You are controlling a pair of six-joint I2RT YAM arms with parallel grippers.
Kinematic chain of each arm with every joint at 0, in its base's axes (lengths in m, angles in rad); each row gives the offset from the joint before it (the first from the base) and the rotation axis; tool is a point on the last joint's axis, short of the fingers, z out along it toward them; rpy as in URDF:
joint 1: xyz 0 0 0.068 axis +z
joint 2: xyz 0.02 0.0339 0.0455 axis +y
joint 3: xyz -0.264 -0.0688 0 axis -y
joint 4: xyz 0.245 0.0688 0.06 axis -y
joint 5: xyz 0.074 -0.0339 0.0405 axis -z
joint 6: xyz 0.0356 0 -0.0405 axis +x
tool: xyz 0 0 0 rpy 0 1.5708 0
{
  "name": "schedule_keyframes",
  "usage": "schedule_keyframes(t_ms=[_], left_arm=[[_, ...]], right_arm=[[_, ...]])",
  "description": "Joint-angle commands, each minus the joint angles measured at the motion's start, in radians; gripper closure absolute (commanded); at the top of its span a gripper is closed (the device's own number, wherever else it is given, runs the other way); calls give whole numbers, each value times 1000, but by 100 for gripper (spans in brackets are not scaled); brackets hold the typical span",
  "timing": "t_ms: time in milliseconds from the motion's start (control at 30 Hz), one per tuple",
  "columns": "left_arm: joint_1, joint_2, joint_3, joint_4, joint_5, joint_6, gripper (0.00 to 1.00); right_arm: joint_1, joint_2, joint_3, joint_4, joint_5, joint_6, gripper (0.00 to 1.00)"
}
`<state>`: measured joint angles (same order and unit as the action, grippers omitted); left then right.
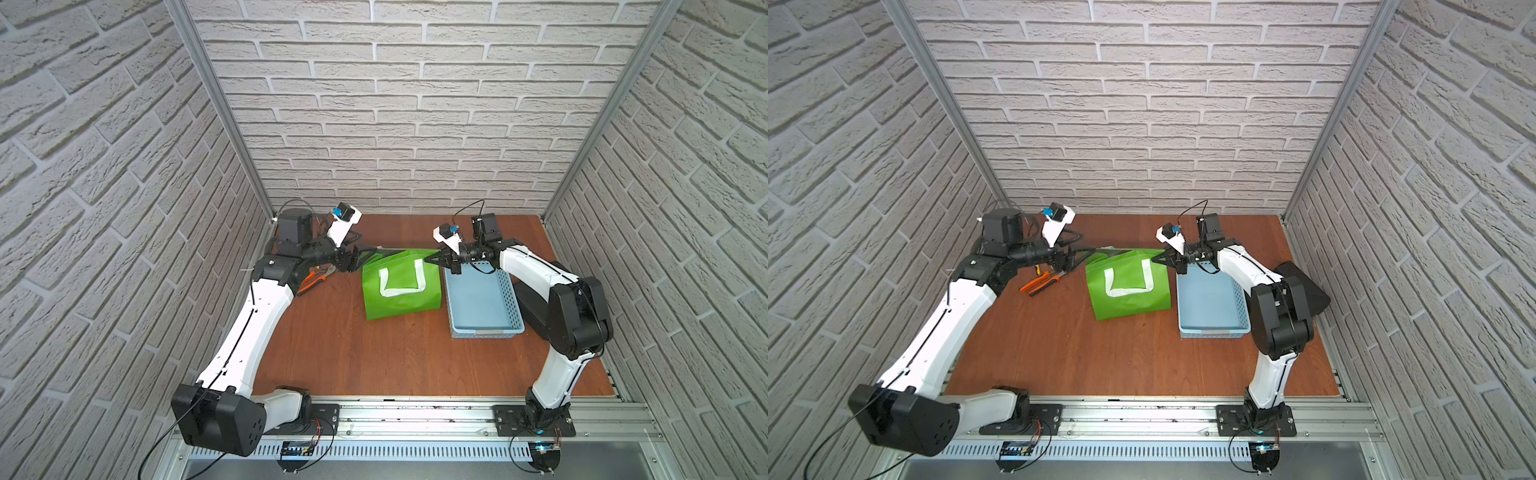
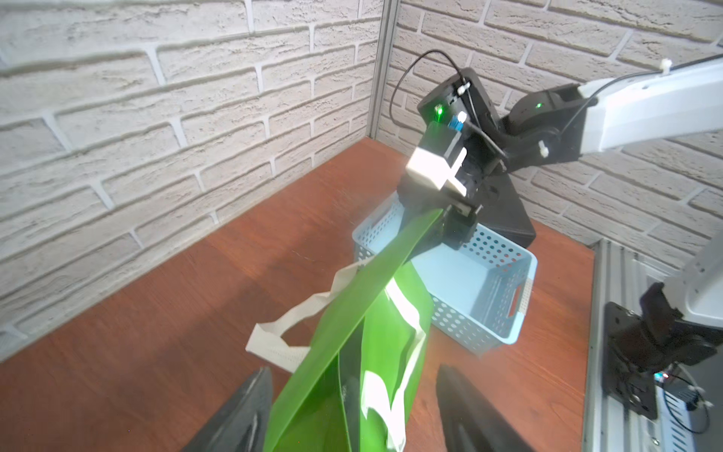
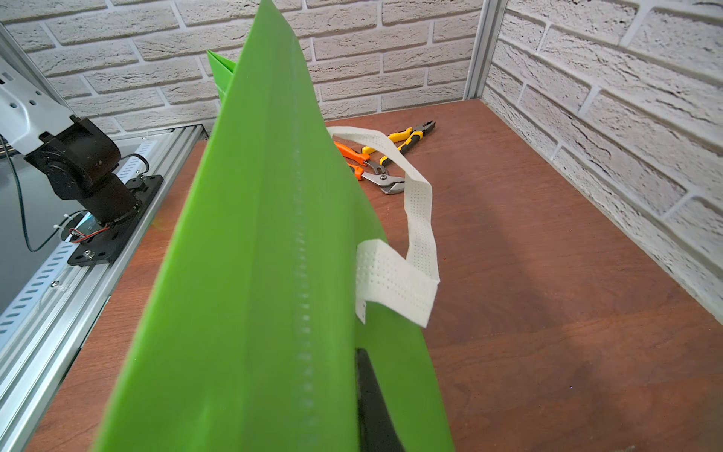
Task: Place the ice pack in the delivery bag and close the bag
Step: Seal the delivery bag at the center of the board.
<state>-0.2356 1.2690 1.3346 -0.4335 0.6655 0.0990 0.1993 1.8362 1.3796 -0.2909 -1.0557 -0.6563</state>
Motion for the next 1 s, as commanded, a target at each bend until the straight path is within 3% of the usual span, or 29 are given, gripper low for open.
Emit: schedule_keyframes(t_ms=[0, 133, 433, 967], left_arm=[[-61, 97, 129, -56, -220, 0, 31], [-139, 254, 296, -168, -367, 99, 32], [-222, 473, 498, -322, -362, 286, 33], [-271, 558, 535, -352, -331, 364, 31]], right_arm=[[-5, -52, -10, 39, -5, 18, 97], [-3, -54, -12, 41, -2, 25, 97], [-2, -54, -12, 52, -1, 36, 97], [-2, -46, -7, 62, -3, 48, 92]])
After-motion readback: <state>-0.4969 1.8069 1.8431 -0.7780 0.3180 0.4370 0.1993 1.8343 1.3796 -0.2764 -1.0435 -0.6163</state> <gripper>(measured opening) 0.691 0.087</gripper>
